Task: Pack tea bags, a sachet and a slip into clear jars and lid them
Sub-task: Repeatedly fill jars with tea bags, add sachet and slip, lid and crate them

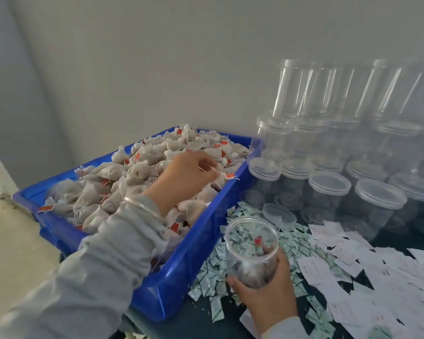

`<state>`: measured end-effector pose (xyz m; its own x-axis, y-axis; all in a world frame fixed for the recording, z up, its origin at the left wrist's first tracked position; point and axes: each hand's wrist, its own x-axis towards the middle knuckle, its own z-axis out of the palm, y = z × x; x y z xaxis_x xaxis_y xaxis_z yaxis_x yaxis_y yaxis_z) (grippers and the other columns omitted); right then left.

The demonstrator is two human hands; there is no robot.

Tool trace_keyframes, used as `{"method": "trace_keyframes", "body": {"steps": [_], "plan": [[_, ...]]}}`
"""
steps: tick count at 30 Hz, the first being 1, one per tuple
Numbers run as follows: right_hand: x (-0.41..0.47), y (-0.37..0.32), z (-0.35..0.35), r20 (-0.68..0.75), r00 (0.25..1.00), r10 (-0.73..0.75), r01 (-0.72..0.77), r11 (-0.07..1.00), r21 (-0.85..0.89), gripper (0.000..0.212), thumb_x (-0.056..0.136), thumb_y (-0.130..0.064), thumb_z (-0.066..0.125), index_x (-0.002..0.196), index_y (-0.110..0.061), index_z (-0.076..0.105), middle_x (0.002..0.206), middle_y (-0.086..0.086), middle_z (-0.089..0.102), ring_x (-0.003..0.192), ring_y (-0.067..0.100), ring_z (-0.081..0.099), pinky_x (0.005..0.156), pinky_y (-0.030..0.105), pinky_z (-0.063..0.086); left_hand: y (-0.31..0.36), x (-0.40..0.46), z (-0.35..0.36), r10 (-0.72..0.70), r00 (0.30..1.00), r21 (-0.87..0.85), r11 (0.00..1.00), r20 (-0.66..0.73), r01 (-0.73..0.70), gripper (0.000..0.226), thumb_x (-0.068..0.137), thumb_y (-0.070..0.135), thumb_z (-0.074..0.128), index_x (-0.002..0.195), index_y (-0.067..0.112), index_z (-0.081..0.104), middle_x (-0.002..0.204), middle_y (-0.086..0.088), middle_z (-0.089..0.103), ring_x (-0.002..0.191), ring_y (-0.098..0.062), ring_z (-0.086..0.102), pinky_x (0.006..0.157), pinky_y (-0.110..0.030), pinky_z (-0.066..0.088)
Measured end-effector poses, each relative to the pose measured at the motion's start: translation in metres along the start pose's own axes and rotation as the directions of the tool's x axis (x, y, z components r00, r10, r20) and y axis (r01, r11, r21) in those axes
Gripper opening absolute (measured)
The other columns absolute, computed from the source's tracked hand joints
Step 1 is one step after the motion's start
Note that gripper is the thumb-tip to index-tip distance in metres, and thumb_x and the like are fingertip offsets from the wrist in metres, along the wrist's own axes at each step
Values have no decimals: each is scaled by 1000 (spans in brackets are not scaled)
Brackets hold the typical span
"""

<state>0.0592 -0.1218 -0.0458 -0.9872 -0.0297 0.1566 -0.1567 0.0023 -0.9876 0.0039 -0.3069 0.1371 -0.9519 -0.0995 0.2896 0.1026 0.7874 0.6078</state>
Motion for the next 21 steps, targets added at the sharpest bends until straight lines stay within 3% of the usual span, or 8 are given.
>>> {"method": "trace_keyframes", "body": {"steps": [4,7,9,11,13,17,18,21], "plan": [[-3,-2,-4,18,999,31,-30,998,-48,119,23,-49,92,129,-38,40,122,-17,55,109,7,59,92,35,53,-28,31,18,-43,998,237,970,-35,50,36,88,16,54,124,14,56,118,-2,60,102,-18,57,81,-25,46],[-3,-6,-4,26,999,27,-25,996,-87,126,22,-58,86,135,-36,34,124,-16,52,111,8,56,96,36,51,-43,36,30,-49,998,320,947,32,36,38,88,11,53,126,12,53,120,-9,58,108,-25,56,86,-29,44],[-3,-7,-3,21,999,31,-29,995,-93,122,25,-54,87,134,-39,34,125,-16,51,112,7,55,95,33,51,-50,40,29,-55,998,317,947,-14,57,30,88,6,50,117,11,58,112,-6,61,102,-22,58,77,-23,41],[-3,-7,-2,23,1000,19,-17,996,-84,110,29,-47,88,126,-48,36,123,-21,51,110,3,55,90,22,51,-55,40,25,-81,996,323,942,-38,89,14,90,8,47,86,11,60,89,-4,61,82,-17,59,63,-18,37],[-4,-7,-3,24,1000,10,-8,998,-62,108,33,-40,90,128,-45,38,123,-21,51,110,1,55,82,13,51,-56,39,20,-76,995,310,946,-72,94,28,94,15,45,67,15,50,70,0,54,64,-12,50,52,-19,31],[-7,-9,-5,14,1000,19,-19,999,-43,120,35,-38,91,139,-33,32,131,-14,49,119,9,52,94,26,50,-47,35,8,-148,978,-154,980,-145,125,23,98,25,47,82,15,60,75,-1,63,68,-15,56,64,-28,48],[-7,-10,-5,8,1000,17,-16,999,-41,119,35,-37,91,138,-34,32,131,-14,50,119,8,52,94,24,50,-43,33,7,-189,976,-384,914,-110,133,22,98,23,47,83,15,61,74,0,66,70,-16,59,66,-29,51],[-6,-11,-4,-4,1000,13,-13,999,-37,115,36,-30,92,136,-35,34,130,-12,51,117,7,53,87,15,51,-28,23,2,-186,978,-869,463,96,174,23,98,9,44,79,10,57,75,-5,68,69,-18,66,60,-28,56]]}}
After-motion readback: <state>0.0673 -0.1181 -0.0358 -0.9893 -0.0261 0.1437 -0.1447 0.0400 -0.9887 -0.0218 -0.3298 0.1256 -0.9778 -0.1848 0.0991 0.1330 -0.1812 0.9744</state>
